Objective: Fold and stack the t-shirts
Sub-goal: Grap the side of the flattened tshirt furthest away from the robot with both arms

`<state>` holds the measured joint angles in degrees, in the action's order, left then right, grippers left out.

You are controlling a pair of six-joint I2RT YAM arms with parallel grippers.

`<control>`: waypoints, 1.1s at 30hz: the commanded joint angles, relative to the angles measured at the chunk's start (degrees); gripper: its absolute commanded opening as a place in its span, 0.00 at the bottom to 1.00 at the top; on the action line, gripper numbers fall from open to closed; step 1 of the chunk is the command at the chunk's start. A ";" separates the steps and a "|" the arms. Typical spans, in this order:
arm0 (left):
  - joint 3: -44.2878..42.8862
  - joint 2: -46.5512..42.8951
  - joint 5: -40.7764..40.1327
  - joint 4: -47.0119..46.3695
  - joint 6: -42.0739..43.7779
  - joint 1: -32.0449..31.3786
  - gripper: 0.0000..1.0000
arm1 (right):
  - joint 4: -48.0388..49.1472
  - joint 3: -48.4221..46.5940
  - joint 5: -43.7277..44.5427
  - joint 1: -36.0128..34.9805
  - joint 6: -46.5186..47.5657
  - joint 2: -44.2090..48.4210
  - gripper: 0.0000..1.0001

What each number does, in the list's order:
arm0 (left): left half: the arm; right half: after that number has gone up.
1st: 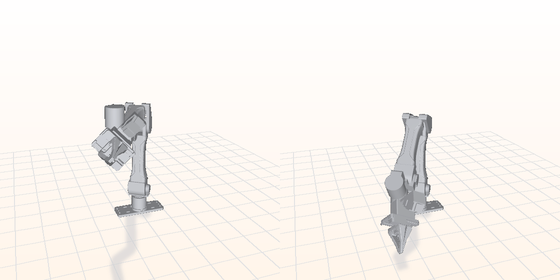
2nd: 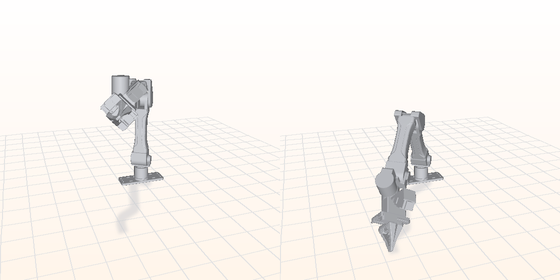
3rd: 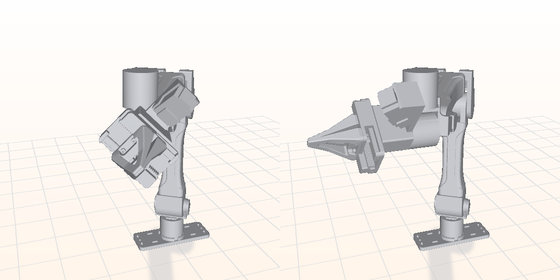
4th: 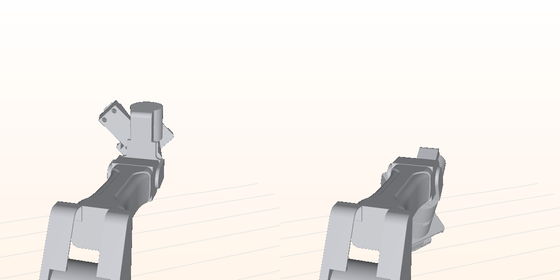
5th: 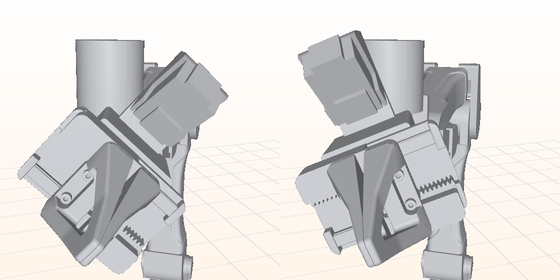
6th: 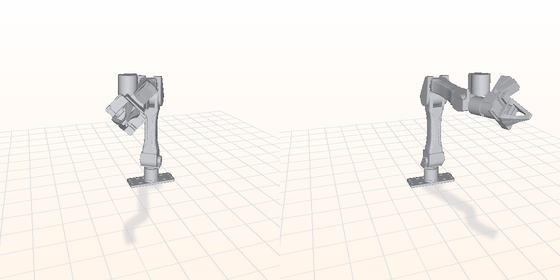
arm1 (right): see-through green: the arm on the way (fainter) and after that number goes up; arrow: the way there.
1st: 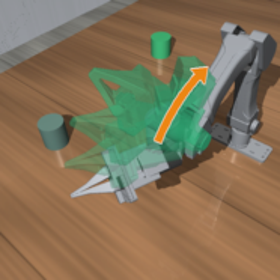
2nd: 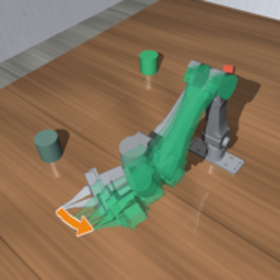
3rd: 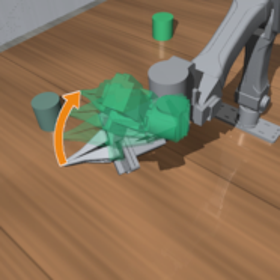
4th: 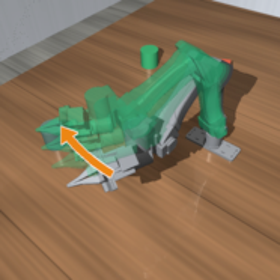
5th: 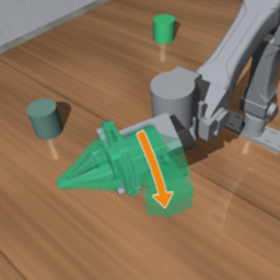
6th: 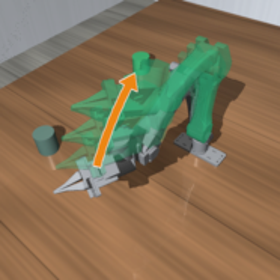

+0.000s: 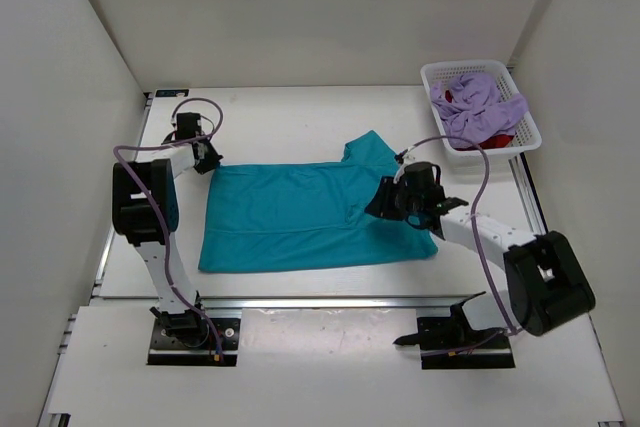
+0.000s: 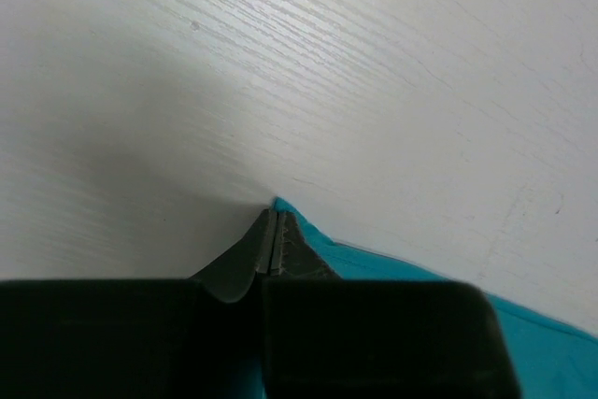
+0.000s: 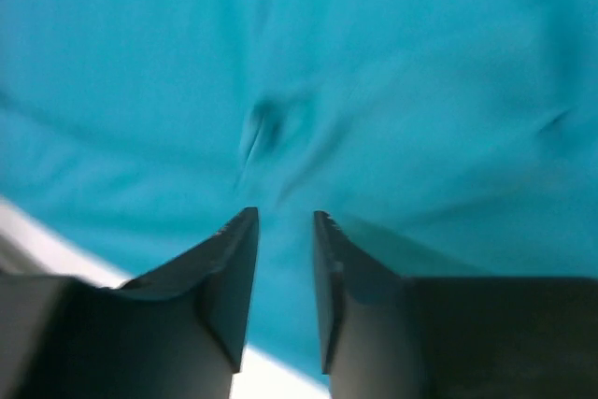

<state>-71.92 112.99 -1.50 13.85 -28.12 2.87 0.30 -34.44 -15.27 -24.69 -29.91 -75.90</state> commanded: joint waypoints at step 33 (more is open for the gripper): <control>-2.26 -5.85 2.11 -1.89 -2.56 -1.99 0.00 | -29.90 -87.02 16.83 10.54 17.52 -64.89 0.42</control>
<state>-72.29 107.59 -0.25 12.08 -30.89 1.26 -23.40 -115.96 -2.09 -13.39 -14.66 -138.74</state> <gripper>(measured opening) 0.014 0.415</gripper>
